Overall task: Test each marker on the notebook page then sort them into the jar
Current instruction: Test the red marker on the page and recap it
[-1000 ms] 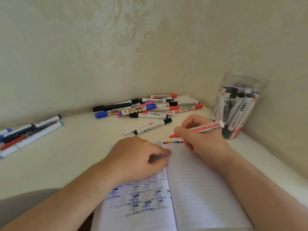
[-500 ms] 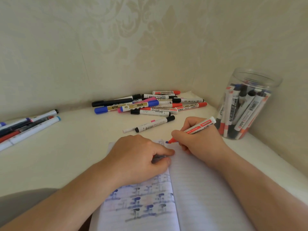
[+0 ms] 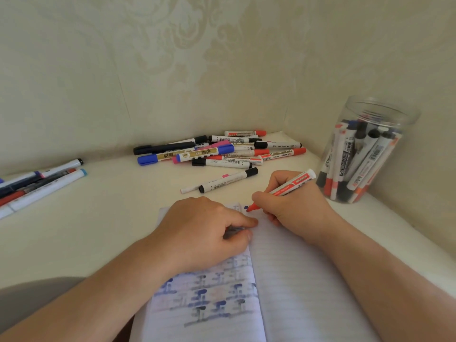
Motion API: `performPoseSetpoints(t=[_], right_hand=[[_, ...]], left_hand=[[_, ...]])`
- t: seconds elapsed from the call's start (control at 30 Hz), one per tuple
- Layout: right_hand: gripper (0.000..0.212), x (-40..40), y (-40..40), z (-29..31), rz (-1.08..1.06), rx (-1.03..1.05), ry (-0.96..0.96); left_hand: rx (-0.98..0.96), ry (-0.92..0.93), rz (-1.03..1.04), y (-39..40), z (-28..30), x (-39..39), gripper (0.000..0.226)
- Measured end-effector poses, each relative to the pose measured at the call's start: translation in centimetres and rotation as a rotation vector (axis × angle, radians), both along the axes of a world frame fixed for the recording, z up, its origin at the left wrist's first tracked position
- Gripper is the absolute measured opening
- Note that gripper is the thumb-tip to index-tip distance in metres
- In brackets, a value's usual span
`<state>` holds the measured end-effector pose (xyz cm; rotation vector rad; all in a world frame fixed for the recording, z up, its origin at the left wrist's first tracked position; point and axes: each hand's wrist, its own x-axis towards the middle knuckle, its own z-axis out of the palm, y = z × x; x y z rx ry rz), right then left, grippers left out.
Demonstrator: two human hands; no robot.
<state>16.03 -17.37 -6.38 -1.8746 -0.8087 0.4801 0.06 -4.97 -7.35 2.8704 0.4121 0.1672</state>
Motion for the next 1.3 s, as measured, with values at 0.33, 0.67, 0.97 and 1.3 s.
performPoseSetpoints(t=[0.33,0.67,0.97,1.3], right_hand=[[0.027,-0.07,0.0,-0.03,0.003,-0.022,-0.063],[0.027,-0.07,-0.26,0.07,0.041,-0.004,-0.063],[0.029,0.16,-0.05,-0.5,0.006,0.044,0.005],[0.027,0.81,-0.45,-0.01,0.095,0.254,0.238]], left_hand=[[-0.003,-0.009,-0.003,0.0,-0.09,0.04,0.042],[0.007,-0.026,-0.003,-0.03,-0.13,0.07,0.041],[-0.004,-0.036,0.002,-0.05,-0.14,-0.05,0.043],[-0.218,-0.135,0.04,0.16,0.08,-0.82,0.019]])
